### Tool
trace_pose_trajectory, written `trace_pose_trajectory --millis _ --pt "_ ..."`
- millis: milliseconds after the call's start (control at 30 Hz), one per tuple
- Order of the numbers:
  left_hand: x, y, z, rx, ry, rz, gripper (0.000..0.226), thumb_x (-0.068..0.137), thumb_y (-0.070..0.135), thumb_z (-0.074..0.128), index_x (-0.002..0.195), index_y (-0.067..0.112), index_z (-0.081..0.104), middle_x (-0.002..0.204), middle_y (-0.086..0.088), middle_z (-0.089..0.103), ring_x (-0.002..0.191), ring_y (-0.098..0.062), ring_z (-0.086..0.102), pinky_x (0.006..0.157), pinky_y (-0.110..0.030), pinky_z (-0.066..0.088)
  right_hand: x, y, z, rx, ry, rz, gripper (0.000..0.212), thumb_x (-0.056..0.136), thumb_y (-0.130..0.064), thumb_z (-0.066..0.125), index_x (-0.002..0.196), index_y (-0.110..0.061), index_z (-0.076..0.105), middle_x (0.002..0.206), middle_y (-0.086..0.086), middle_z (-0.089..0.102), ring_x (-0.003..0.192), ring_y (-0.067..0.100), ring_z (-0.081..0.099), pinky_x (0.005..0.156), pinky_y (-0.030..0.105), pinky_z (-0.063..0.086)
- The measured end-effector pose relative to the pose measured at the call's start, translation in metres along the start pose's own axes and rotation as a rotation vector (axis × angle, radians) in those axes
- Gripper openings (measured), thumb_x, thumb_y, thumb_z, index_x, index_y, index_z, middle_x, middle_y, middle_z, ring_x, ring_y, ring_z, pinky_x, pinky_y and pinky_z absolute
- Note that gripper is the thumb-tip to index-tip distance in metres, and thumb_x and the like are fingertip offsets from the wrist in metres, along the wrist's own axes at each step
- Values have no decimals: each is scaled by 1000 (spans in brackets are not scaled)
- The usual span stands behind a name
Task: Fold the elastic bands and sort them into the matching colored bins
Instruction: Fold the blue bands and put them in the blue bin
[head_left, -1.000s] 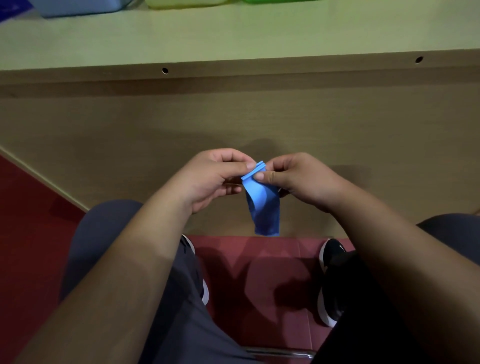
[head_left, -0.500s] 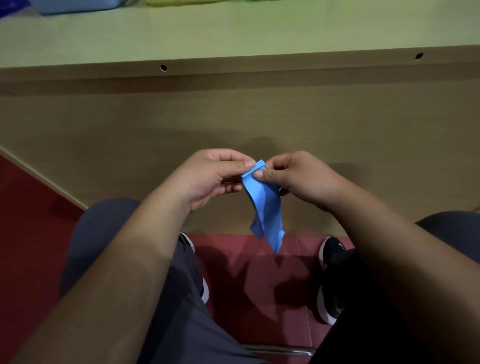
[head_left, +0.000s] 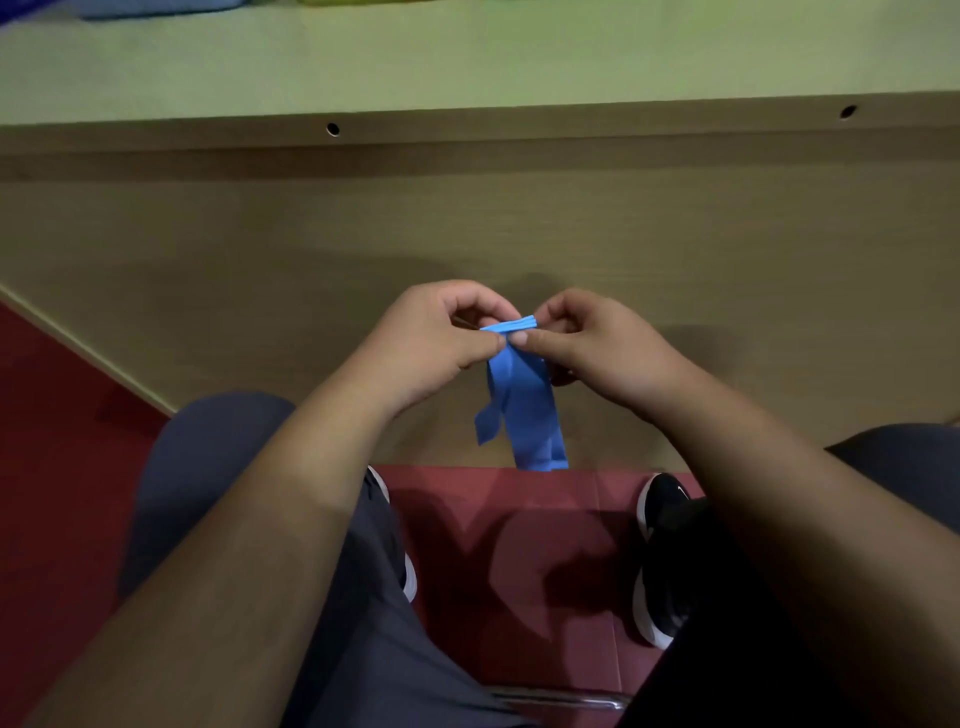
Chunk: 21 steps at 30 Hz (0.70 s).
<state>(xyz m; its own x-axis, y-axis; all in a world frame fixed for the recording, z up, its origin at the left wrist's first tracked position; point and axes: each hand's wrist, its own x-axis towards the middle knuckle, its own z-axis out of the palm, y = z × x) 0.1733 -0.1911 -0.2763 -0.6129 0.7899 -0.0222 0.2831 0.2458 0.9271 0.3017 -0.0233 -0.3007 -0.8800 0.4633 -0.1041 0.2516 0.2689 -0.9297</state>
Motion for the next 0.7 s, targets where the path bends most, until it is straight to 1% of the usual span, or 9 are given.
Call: trace_pose_trajectory --millis 67,133,200,267,367,433,567,633,700 --pt "0 1 -1 15 21 39 27 87 -5 72 98 18 81 79 7 70 69 -6 56 69 -26 46 1 -1 1 6 5 -84 26 92 -28 84 115 -20 73 79 7 70 69 8 65 68 23 54" --pt "-2 2 -1 14 43 88 27 87 -7 71 100 16 81 84 7 75 74 -2 61 72 -20 48 0 -2 2 5 -4 -168 13 95 -21 81 108 -20 79 88 7 75 75 4 64 73 21 51" --pt "-2 4 -1 0 78 124 25 89 -4 74 103 15 80 94 -1 78 80 -5 62 76 -20 50 1 -2 2 -33 79 -225 5 94 -22 82 99 -25 82 91 5 73 75 6 63 74 29 51" --pt "1 1 -1 1 142 125 23 88 3 80 106 18 78 95 -1 74 78 -7 59 78 -23 51 2 -2 3 -41 162 -247 4 92 -24 84 95 -26 83 94 13 69 73 15 65 73 37 55" --pt "6 -6 -1 -23 250 52 30 78 21 90 100 23 70 88 2 66 73 -12 58 77 -32 53 2 -5 3 7 210 -274 3 92 -19 84 95 -17 83 97 18 67 70 17 67 71 40 61" --pt "7 -9 0 -28 253 13 32 72 29 87 95 24 66 83 -1 67 72 -18 63 79 -43 58 2 -7 1 30 229 -279 2 93 -16 83 93 -14 82 97 18 67 67 16 68 68 36 63" --pt "11 -15 6 -48 212 -9 29 71 28 84 93 24 65 86 -8 76 89 -34 77 92 -61 59 1 -12 -3 140 195 -206 4 97 -14 78 95 -11 80 84 8 72 68 18 70 72 35 63" --pt "13 -16 9 -39 199 5 27 71 27 83 92 24 66 88 -8 76 88 -28 76 92 -57 60 1 -14 -6 149 189 -193 7 98 -14 77 97 -7 79 79 4 72 68 19 70 71 33 63" --pt "14 -16 12 3 185 31 25 74 24 84 92 24 66 86 -2 73 81 -17 69 89 -50 59 0 -15 -7 145 198 -196 9 98 -13 76 98 -5 78 78 7 71 67 19 70 70 33 62"
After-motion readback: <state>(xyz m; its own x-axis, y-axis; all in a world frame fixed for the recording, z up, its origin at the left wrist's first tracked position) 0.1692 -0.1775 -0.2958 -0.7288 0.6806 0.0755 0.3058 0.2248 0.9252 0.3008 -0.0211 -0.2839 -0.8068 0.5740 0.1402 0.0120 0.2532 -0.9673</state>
